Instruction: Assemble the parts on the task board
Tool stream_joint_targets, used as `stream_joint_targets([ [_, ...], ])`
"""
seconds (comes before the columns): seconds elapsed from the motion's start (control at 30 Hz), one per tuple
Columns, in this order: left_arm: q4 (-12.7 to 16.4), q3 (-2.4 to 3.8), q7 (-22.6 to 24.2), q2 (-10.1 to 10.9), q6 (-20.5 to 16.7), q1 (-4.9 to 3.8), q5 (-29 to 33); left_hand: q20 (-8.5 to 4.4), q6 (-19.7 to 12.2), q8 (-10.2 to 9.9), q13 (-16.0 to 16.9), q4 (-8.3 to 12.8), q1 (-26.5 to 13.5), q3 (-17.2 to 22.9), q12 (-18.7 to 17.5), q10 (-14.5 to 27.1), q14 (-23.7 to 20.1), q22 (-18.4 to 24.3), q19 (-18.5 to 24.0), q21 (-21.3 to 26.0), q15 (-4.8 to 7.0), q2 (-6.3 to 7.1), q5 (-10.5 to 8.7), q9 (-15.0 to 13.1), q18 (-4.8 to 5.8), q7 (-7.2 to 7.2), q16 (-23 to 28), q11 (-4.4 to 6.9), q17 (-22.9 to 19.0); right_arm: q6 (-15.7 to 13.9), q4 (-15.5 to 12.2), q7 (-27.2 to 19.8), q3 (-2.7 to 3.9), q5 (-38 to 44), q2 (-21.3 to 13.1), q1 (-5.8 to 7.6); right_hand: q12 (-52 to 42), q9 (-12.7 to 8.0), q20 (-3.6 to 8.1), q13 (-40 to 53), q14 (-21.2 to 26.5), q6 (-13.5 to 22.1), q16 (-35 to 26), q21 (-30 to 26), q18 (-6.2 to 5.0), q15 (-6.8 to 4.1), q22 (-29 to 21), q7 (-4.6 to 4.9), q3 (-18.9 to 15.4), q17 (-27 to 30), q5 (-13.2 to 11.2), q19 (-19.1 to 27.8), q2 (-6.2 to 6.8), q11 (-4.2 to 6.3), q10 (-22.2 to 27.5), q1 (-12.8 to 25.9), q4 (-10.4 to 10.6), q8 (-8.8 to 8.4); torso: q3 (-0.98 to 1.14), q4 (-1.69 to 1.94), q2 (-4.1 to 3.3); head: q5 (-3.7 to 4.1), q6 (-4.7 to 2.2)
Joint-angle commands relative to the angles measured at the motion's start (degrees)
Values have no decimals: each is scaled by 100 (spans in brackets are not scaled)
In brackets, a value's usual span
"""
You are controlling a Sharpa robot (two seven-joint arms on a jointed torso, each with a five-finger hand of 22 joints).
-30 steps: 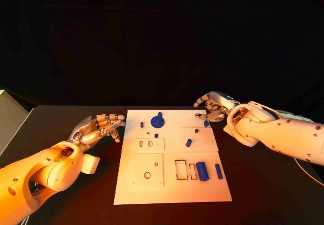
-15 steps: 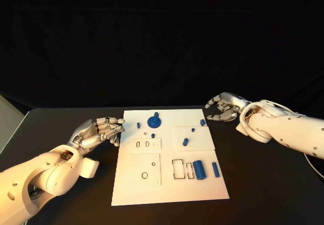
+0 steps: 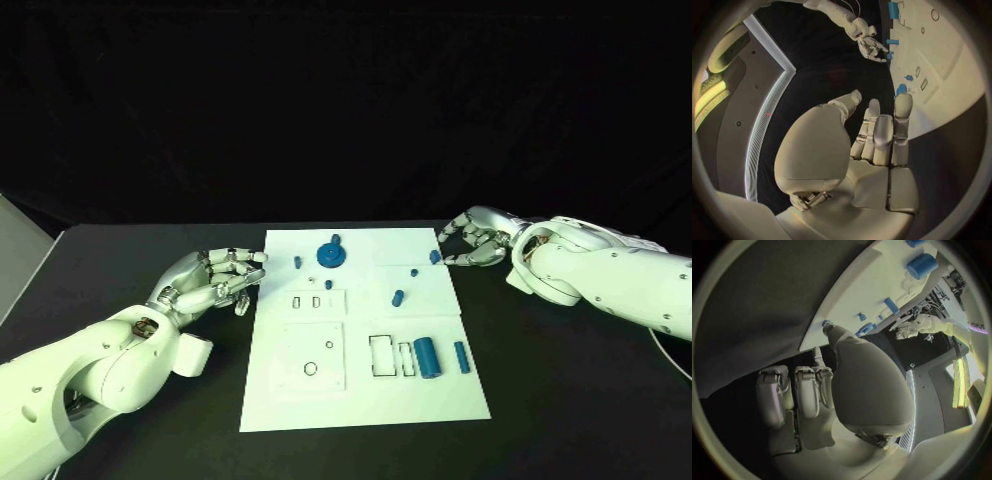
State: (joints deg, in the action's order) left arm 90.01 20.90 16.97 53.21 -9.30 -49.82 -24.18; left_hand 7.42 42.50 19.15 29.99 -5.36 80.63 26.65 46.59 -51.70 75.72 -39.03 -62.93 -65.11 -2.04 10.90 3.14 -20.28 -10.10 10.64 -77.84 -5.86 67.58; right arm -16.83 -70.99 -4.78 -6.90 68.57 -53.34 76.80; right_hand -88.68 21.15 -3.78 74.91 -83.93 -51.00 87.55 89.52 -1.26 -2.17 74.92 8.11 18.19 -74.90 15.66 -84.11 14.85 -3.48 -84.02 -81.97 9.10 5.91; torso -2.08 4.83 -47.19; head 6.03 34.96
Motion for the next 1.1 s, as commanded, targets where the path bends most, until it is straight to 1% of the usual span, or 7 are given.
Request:
stream_joint_targets([
  [0.03,5,3,10,-8,166,7,-127,-1,-9,40,70,16,-85,40,146,44,217,-283,-162,-192,5,2,-3,-8,137,-26,-213,0,309,215,31,-23,-1,61,40,-15,-3,7,28,1390,-488,11,25,10,115,-13,1463,2,-17,-986,26,-574,-4,-1,-471,-49,-2,-10,-6,-9,1,-4,19],
  [0.13,5,3,-6,-6,192,8,-150,-6,-24,61,125,21,-118,73,268,71,420,-618,-352,-406,9,6,-3,-11,191,-30,-406,5,603,204,45,-22,-1,62,70,-20,-16,10,28,1402,-489,0,26,17,116,-14,1470,2,-12,-989,39,-576,-18,-2,-484,-50,3,-5,-8,-5,4,0,37],
  [0.3,6,3,-29,-4,222,10,-187,-12,-33,77,163,23,-144,100,362,79,561,-914,-518,-589,14,9,-3,-12,240,-33,-534,10,810,214,36,-23,-1,62,106,-24,-29,14,29,1414,-490,-19,28,22,118,-16,1476,3,-10,-996,46,-578,-31,-3,-496,-38,15,4,-12,3,10,12,59],
  [0.47,-6,3,-45,4,229,11,-213,-13,-34,82,171,24,-149,107,384,79,591,-971,-551,-626,16,9,-3,-12,249,-35,-560,12,855,247,-14,-23,-1,61,116,-25,-37,20,31,1421,-491,-47,29,24,119,-19,1479,2,-10,-1000,48,-579,-41,-3,-504,-22,30,18,-7,-7,14,4,83],
  [0.67,-26,3,-55,10,223,11,-223,-14,-36,84,176,23,-153,113,396,83,599,-988,-561,-641,17,7,-3,-12,251,-35,-568,12,864,264,-39,-24,-2,53,127,-26,-50,27,35,1433,-492,-85,31,26,119,-25,1481,-3,-4,-1004,51,-580,-60,0,-517,-2,50,36,-9,-13,11,2,87],
  [1.0,-38,3,-72,2,239,12,-229,-14,-39,84,178,20,-157,122,403,89,604,-994,-564,-649,17,-1,-3,-11,252,-34,-574,12,870,281,27,-5,-2,48,184,-27,-78,50,63,1459,-494,-294,30,33,121,-56,1490,-33,206,-1012,97,-583,-226,29,-546,-6,108,116,-15,5,10,4,102],
  [1.1,-41,3,-78,2,246,13,-237,-14,-42,85,180,15,-163,127,408,94,603,-989,-561,-650,16,-7,-3,-10,251,-32,-574,11,867,299,43,-1,-2,52,205,-28,-85,55,74,1466,-496,-373,31,34,122,-68,1491,-49,314,-1017,98,-583,-265,44,-553,-16,104,143,-14,0,11,4,113],
])
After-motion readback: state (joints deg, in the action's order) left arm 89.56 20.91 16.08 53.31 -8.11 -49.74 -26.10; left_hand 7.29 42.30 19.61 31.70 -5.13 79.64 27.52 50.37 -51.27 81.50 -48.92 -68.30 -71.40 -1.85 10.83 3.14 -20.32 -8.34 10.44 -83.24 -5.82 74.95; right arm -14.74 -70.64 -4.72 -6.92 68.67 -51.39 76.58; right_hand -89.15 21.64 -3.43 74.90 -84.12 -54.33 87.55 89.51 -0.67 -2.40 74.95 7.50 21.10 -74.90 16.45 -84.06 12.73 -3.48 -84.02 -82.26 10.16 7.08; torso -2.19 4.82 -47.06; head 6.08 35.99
